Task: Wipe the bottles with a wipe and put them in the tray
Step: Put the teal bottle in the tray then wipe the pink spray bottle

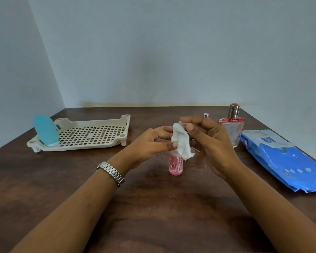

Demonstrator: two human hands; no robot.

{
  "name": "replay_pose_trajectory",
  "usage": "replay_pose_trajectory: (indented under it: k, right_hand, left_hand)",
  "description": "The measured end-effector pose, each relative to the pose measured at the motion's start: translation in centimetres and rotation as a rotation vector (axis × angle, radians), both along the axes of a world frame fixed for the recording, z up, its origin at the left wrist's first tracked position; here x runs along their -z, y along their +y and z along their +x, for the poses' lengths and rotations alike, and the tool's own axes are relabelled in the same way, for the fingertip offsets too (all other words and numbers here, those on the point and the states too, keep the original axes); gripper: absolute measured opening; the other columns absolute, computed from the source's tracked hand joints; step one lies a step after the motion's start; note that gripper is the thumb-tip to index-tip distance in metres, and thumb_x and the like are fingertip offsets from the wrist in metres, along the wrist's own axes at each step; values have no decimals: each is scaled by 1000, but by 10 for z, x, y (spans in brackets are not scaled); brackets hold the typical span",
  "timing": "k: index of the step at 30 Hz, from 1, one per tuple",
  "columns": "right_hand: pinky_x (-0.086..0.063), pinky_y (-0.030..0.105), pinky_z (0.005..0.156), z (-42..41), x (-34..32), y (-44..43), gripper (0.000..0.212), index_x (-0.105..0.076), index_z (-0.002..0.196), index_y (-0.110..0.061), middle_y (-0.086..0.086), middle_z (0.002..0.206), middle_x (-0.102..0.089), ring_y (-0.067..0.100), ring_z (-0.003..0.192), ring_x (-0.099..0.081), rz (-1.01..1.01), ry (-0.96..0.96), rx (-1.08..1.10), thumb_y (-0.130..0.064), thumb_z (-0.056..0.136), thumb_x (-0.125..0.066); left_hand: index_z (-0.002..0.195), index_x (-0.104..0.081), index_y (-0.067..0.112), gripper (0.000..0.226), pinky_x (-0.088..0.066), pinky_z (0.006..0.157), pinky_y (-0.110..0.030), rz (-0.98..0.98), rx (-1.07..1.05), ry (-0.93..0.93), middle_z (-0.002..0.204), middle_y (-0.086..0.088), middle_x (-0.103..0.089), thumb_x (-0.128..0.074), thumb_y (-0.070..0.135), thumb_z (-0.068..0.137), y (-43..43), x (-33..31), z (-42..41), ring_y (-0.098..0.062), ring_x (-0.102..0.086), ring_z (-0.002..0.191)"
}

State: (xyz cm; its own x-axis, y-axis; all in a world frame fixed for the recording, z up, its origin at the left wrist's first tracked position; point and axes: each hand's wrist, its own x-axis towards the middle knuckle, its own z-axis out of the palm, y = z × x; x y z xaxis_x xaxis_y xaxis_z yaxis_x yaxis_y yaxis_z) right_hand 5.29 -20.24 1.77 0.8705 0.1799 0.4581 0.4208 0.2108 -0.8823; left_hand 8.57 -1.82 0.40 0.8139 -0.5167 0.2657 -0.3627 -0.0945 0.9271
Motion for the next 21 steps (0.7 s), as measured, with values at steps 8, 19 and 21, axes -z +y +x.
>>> replay_pose_trajectory:
  k: [8, 19, 21]
  right_hand:
    - [-49, 12, 67, -1, 2, 5, 32, -62, 98, -34, -16, 84, -66, -2, 79, -59, -332, -155, 156, -15, 74, -72]
    - [-52, 18, 71, 4, 6, 3, 17, -69, 94, -20, -7, 89, -72, 7, 82, -67, -234, -176, 249, -9, 82, -66]
    - [-51, 14, 69, 3, 6, 4, 22, -68, 97, -20, -10, 90, -70, 1, 82, -66, -252, -140, 193, -9, 78, -69]
  left_hand:
    - [90, -77, 28, 19, -50, 81, -25, 17, -7, -24, 108, 13, -65, -65, 14, 83, -4, -1, -3, -6, -62, 99]
    - [113, -68, 6, 30, -47, 98, -35, -43, 64, 36, 131, -4, -58, -63, 18, 86, -1, 5, 3, -22, -56, 121]
    - [109, -70, 9, 29, -48, 98, -34, -41, 49, 33, 131, -3, -58, -65, 21, 84, 0, 5, 3, -21, -57, 120]
